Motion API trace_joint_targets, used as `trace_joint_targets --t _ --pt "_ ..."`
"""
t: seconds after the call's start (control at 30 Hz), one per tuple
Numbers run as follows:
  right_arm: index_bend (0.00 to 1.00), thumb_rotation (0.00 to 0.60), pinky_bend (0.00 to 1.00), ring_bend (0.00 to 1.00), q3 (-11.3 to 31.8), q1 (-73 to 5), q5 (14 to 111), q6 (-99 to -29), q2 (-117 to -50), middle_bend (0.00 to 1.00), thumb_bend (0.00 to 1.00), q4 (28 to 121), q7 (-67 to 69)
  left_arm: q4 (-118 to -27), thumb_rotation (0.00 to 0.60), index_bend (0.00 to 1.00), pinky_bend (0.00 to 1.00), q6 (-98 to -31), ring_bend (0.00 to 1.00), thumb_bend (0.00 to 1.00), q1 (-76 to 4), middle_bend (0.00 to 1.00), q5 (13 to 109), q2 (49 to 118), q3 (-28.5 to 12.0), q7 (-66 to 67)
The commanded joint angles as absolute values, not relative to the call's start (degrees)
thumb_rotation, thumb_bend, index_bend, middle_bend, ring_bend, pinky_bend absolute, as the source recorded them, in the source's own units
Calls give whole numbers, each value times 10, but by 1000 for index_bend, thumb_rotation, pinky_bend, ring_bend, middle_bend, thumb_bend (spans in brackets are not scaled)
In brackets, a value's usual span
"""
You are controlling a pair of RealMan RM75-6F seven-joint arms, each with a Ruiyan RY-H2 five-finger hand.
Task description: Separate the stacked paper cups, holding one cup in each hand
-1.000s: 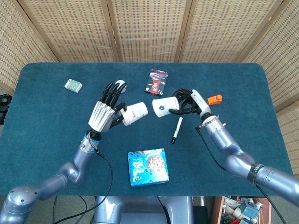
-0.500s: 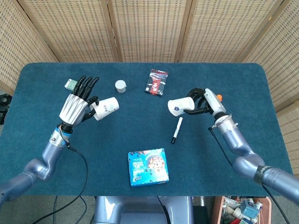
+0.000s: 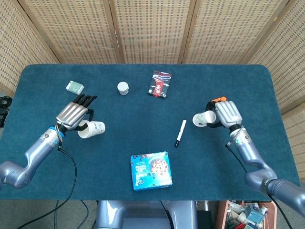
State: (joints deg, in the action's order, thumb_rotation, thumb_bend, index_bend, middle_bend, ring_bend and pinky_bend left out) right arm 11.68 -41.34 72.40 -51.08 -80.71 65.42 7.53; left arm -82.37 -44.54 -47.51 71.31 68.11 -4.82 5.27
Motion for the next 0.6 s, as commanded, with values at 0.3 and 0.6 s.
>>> trace_joint_targets --t 0.3,0.6 --pt "0 600 103 0 107 -385 736 -560 -761 0 0 721 12 -857 600 0 0 -458 0 267 -474 0 648 668 -61 113" --pt "0 600 55 0 78 -307 798 -680 -694 0 0 813 41 -920 600 0 0 -543 0 264 -417 0 673 605 -72 62"
